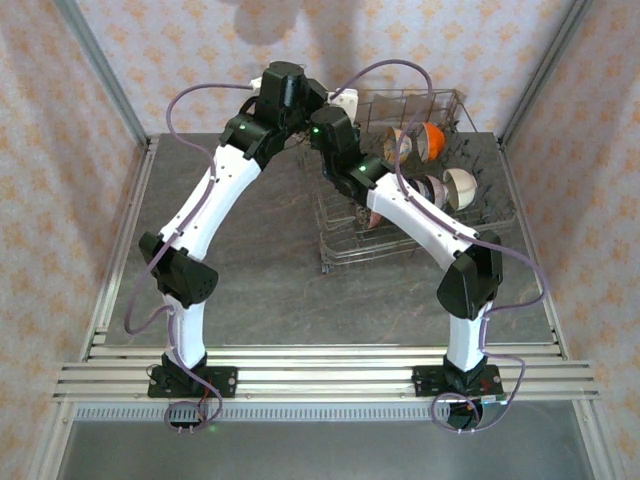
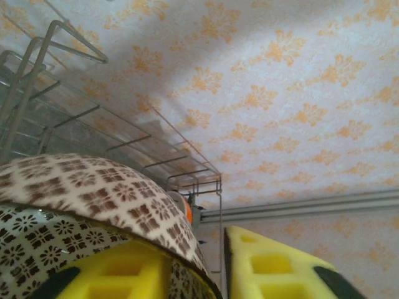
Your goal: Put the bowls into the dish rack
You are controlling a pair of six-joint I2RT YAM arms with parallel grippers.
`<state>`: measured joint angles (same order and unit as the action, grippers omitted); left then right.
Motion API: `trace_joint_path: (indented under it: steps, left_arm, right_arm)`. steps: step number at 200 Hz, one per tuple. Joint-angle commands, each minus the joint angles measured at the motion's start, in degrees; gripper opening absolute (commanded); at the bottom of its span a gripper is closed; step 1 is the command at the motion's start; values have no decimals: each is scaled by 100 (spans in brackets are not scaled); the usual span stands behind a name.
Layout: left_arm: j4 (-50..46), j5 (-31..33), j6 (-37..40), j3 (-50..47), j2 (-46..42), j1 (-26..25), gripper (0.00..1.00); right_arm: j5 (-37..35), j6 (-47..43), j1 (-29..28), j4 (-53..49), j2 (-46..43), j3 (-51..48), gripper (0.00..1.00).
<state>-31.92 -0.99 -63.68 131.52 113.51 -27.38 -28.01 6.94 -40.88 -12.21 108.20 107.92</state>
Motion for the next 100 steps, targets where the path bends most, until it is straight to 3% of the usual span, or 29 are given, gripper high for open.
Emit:
trace_joint_path:
  steps: [1,48,100]
  left_arm:
    - [119,27,55,251,-149,-55,38]
    - [136,70,212,231,-254,34,63]
    - [127,104,533,-209,-687,343,73]
  right_arm:
    - [-855,50,172,136,-100,34,0]
    - [-897,187,313,-172,-67,146,0]
    - [-1074,278,706,-617,-81,178,0]
